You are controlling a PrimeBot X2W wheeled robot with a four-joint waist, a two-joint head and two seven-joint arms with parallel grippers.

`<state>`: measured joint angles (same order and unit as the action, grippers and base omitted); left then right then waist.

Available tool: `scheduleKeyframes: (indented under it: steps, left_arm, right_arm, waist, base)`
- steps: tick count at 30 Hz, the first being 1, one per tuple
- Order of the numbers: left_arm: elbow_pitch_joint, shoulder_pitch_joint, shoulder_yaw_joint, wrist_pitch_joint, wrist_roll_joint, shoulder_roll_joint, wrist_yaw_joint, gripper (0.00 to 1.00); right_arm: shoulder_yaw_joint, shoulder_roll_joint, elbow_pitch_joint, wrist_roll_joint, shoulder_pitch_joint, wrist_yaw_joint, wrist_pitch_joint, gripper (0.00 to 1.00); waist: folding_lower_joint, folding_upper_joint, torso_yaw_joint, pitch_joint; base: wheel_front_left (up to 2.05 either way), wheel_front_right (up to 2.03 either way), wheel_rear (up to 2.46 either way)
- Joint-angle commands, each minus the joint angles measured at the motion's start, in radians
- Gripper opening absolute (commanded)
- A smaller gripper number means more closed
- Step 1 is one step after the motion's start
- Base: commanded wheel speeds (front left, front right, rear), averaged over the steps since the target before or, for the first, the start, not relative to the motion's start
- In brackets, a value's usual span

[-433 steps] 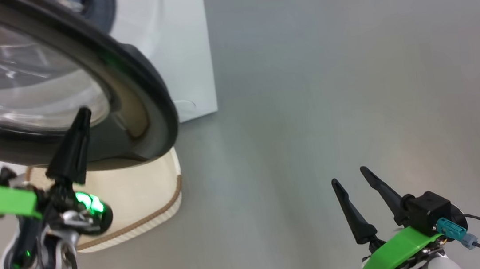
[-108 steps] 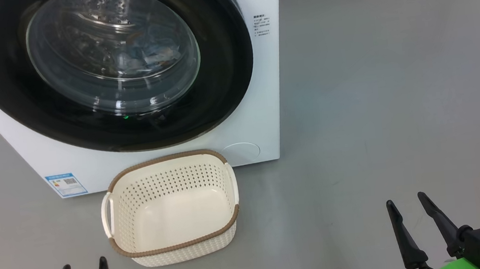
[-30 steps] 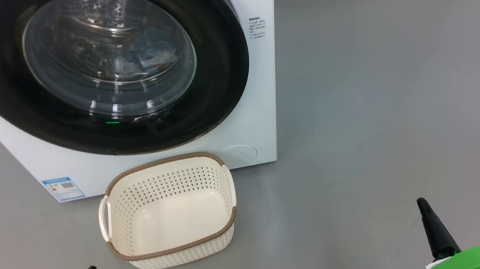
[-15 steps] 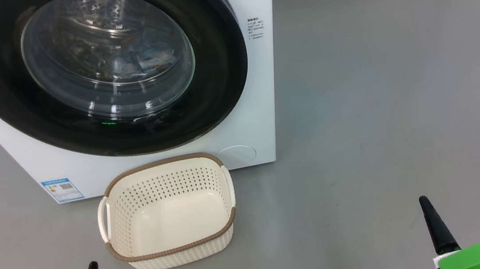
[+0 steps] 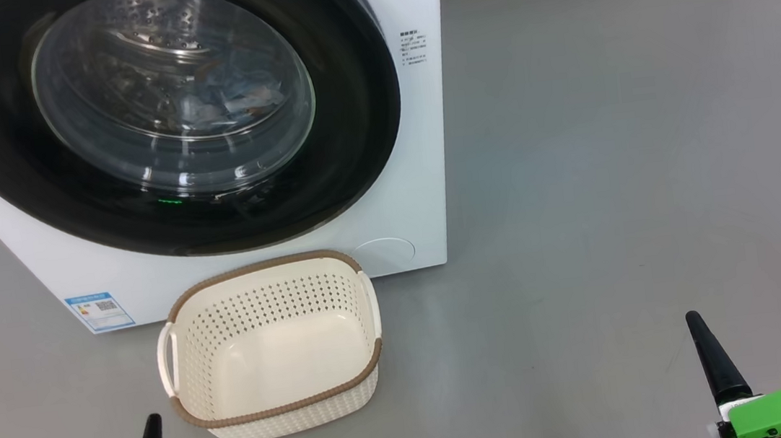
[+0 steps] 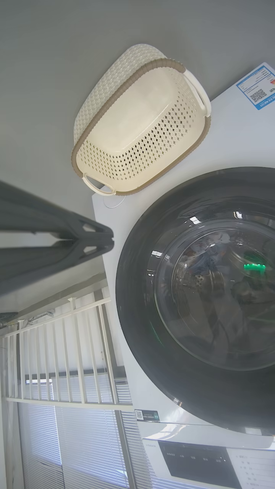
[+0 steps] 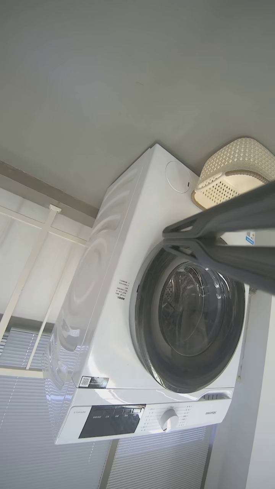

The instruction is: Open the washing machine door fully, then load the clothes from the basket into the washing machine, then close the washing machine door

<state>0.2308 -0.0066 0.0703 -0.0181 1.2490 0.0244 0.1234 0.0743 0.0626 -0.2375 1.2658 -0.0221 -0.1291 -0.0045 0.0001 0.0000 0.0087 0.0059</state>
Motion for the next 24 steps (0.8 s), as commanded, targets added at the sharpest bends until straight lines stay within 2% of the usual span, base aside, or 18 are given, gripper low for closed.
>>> scheduleKeyframes:
  steps: [1, 24]
  left_arm:
    - [-0.015, -0.048, 0.028, -0.011, 0.041, 0.023, 0.006, 0.0]
    - [0.008, -0.09, 0.039, -0.076, 0.29, 0.026, 0.007, 0.0]
  right_arm:
    - [-0.012, 0.009, 0.02, 0.044, -0.044, -0.001, 0.011, 0.0]
    - [0.008, 0.007, 0.0, 0.294, -0.075, -0.001, 0.078, 0.0]
  waist:
    - [-0.0001, 0.0, -0.001, 0.0]
    - [-0.0001, 0.0, -0.007, -0.002]
  base:
    - [0.0, 0.0, 0.0]
    - [0.0, 0.0, 0.0]
